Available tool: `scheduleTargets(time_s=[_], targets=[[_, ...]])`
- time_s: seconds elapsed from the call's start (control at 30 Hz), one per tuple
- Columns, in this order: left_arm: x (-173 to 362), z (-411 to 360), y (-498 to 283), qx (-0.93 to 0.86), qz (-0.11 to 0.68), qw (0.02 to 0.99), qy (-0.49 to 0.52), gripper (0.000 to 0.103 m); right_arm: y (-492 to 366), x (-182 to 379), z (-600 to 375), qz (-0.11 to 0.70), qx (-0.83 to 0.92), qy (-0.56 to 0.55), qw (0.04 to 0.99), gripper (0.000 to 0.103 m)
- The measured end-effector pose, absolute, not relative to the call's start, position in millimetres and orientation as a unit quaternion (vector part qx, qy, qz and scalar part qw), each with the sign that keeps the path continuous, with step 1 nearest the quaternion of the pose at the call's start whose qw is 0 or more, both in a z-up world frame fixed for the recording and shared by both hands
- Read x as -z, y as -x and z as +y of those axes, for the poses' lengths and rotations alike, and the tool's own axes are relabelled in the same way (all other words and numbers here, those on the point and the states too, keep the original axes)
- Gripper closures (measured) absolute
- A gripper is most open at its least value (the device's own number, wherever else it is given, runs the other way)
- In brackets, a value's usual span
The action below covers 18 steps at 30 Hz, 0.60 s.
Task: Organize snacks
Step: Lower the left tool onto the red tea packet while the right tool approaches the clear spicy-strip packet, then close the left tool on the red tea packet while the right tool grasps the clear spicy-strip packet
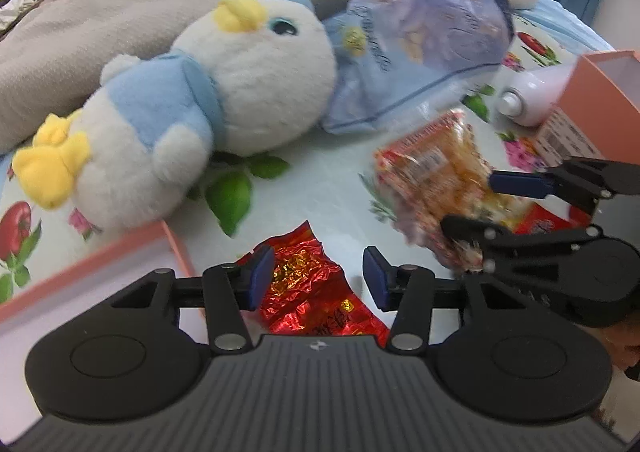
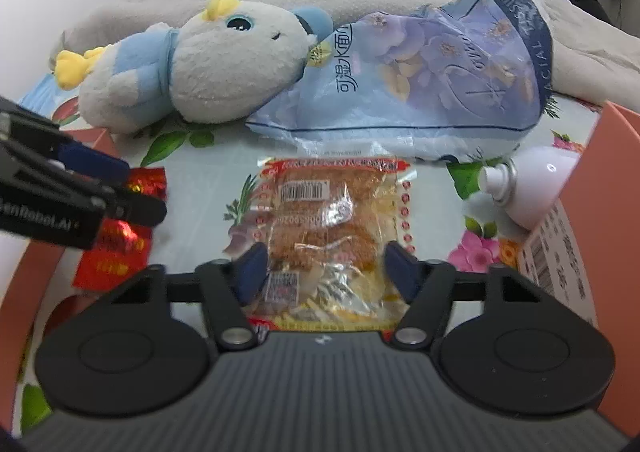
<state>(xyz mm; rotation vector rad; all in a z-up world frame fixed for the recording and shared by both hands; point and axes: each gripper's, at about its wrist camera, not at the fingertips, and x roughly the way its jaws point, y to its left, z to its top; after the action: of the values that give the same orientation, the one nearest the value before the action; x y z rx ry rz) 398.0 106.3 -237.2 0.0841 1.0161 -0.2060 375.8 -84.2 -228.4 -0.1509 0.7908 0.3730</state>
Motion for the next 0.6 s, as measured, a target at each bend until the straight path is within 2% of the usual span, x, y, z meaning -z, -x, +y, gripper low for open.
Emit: scheduleTargets(time_s=[0.03, 0.1, 0.13, 0.2, 0.6], targets=[[237, 105, -395, 0.098, 0.485, 0.868, -0.037, 0.051, -374, 227, -85, 0.383, -0.180, 0.076, 0.903, 0.068], [237, 103, -388, 0.098, 0.483, 0.870, -0.030, 0.052, -370, 227, -88, 0.389, -0.183, 0.073, 0.900, 0.087], [237, 104, -384, 0.095, 0.482, 0.871, -0.022, 0.052, -368, 227, -90, 0.392, -0.184, 0.070, 0.899, 0.089], [237, 103, -377, 0.095, 0.480, 0.872, -0.013, 0.052, -363, 227, -90, 0.391, -0.186, 0.082, 0.897, 0.093], [232, 83, -331, 0.098, 0.481, 0.871, 0.027, 0.052, -315, 227, -108, 0.395, -0.201, 0.113, 0.889, 0.093]])
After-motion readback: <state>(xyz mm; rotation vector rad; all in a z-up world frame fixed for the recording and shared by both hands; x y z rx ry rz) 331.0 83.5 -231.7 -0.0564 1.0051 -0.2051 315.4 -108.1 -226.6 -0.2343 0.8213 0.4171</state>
